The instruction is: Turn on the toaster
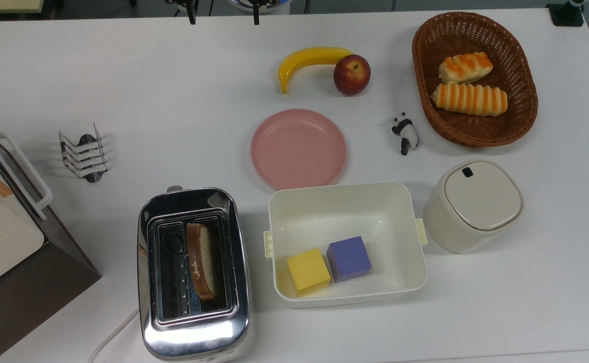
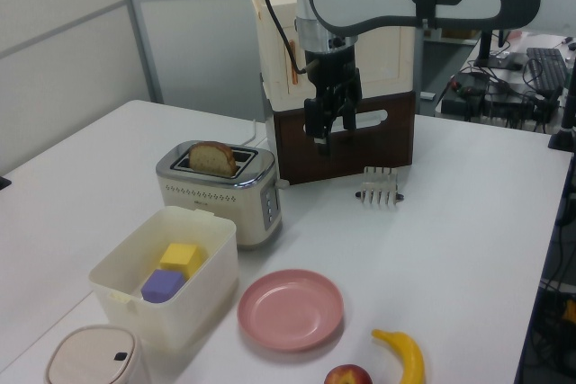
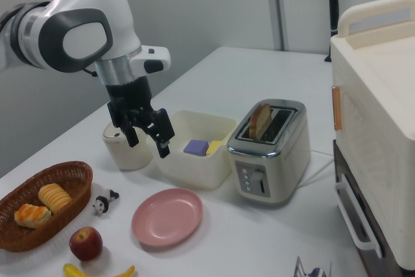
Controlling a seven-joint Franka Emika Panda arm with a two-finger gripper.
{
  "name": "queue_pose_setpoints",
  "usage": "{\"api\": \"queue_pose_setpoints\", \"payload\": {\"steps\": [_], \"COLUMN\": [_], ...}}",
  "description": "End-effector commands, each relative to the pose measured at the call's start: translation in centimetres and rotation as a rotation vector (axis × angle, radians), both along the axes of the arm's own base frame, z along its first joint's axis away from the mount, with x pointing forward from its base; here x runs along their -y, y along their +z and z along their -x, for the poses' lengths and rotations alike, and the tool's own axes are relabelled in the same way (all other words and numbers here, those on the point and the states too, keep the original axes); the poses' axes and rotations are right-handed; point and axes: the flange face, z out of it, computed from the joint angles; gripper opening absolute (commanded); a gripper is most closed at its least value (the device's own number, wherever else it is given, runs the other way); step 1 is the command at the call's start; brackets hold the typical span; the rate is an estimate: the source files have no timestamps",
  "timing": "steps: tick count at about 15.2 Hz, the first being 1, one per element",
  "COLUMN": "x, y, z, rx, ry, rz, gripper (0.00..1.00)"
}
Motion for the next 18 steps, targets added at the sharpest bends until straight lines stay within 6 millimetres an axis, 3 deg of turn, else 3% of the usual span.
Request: {"api": "queue_pose_setpoints", "payload": {"steps": [1,4,5,7,8,12,18], "x": [0.42,0.44,0.44,0.37,0.29,0.2,0.29], "y": [-0.07,-0.06,-0.06,-0.06,-0.06,-0.06,-0.63], "z": [0.49,0.47,0.47,0.47,0.47,0.47,-0.17], "rx": [-0.004,-0.002,-0.002,-0.002,-0.003,-0.003,0.003], "ry": [0.048,0.05,0.05,0.054,0.069,0.074,0.073], "rz": [-0.019,-0.018,-0.018,-0.016,-0.017,-0.017,-0.017], "gripper": [1.0,1.0,0.91,0.71,0.48,0.0,0.0]}}
